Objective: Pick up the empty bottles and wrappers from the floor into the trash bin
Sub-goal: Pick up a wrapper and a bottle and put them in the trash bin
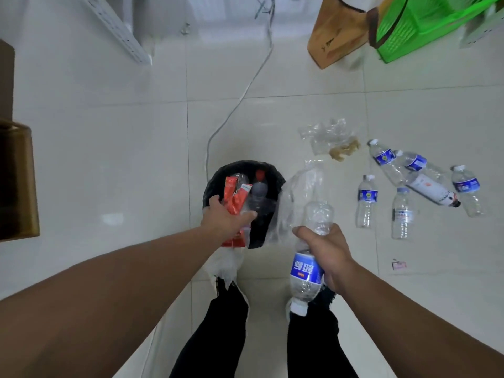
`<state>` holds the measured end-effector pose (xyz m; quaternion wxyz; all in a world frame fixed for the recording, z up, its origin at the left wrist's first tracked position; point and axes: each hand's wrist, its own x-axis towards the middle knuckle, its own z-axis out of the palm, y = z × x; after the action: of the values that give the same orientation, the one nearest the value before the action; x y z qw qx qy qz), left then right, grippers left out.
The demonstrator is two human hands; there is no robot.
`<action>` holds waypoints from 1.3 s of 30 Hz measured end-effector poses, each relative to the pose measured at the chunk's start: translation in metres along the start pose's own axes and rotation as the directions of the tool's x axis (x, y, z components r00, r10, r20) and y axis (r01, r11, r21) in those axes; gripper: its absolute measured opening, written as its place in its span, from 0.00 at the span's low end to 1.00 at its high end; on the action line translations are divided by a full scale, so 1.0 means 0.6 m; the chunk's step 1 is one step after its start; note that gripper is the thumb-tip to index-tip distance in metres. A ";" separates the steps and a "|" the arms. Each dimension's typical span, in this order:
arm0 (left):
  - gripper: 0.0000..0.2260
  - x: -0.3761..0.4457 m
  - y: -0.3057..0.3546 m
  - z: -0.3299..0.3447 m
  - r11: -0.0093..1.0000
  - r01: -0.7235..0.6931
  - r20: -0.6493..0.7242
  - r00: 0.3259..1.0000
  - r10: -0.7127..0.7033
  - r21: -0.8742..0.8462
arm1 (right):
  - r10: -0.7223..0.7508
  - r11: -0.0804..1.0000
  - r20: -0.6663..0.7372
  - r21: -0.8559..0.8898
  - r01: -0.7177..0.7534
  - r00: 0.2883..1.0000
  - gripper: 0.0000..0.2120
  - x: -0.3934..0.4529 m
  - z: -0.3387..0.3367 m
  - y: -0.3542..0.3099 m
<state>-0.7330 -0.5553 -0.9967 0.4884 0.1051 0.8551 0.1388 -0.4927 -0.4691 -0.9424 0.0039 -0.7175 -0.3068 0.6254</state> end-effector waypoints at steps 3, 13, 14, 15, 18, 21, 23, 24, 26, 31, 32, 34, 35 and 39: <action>0.53 0.014 -0.008 0.004 0.995 -0.052 -0.089 0.995 0.045 -0.082 | 0.007 0.997 0.034 -0.080 -0.005 0.999 0.30 0.004 0.017 0.011; 0.30 -0.008 -0.058 -0.039 0.990 -0.140 -0.179 0.975 0.131 -0.035 | -0.008 0.973 0.068 -0.229 0.023 0.998 0.37 -0.005 0.037 -0.003; 0.29 -0.007 -0.063 -0.044 0.990 -0.139 -0.186 0.974 0.132 -0.026 | -0.008 0.973 0.072 -0.230 0.024 0.997 0.38 -0.001 0.045 -0.005; 0.27 -0.005 -0.068 -0.047 0.990 -0.139 -0.193 0.972 0.133 -0.019 | -0.008 0.972 0.075 -0.233 0.025 0.997 0.38 0.003 0.053 -0.007; 0.26 -0.001 -0.081 -0.048 0.990 -0.139 -0.199 0.971 0.131 -0.028 | -0.013 0.962 0.086 -0.271 0.036 0.996 0.38 0.022 0.086 -0.012; 0.24 0.007 -0.095 -0.044 0.989 -0.139 -0.188 0.974 0.128 -0.049 | -0.032 0.954 0.100 -0.294 0.061 0.994 0.38 0.050 0.128 -0.014; 0.24 0.011 -0.105 -0.041 0.987 -0.146 -0.189 0.973 0.132 -0.062 | -0.059 0.950 0.090 -0.302 0.084 0.994 0.42 0.066 0.154 -0.015; 0.24 0.012 -0.109 -0.039 0.986 -0.154 -0.187 0.972 0.140 -0.065 | -0.079 0.948 0.073 -0.302 0.097 0.994 0.45 0.072 0.165 -0.016; 0.24 0.009 -0.115 -0.038 0.984 -0.168 -0.179 0.972 0.155 -0.064 | -0.128 0.937 0.031 -0.323 0.131 0.991 0.48 0.076 0.176 -0.018; 0.25 0.004 -0.112 -0.037 0.982 -0.182 -0.173 0.970 0.171 -0.046 | -0.223 0.911 0.009 -0.354 0.212 0.975 0.48 0.063 0.151 -0.015; 0.25 0.004 -0.109 -0.036 0.982 -0.181 -0.173 0.970 0.170 -0.051 | -0.224 0.910 0.014 -0.356 0.214 0.974 0.48 0.061 0.142 -0.014; 0.26 0.003 -0.100 -0.034 0.982 -0.180 -0.172 0.971 0.168 -0.056 | -0.222 0.908 0.024 -0.358 0.215 0.975 0.48 0.059 0.127 -0.011; 0.26 0.003 -0.093 -0.033 0.983 -0.178 -0.173 0.971 0.167 -0.052 | -0.219 0.908 0.027 -0.360 0.214 0.975 0.49 0.059 0.121 -0.009; 0.28 -0.003 -0.069 -0.021 0.980 -0.198 -0.190 0.964 0.189 -0.033 | -0.220 0.897 0.050 -0.383 0.222 0.974 0.53 0.059 0.104 0.003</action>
<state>-0.7448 -0.5965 -1.0034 0.3931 0.1620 0.8787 0.2169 -0.5469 -0.4785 -0.9884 -0.0671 -0.6631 -0.5033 0.5500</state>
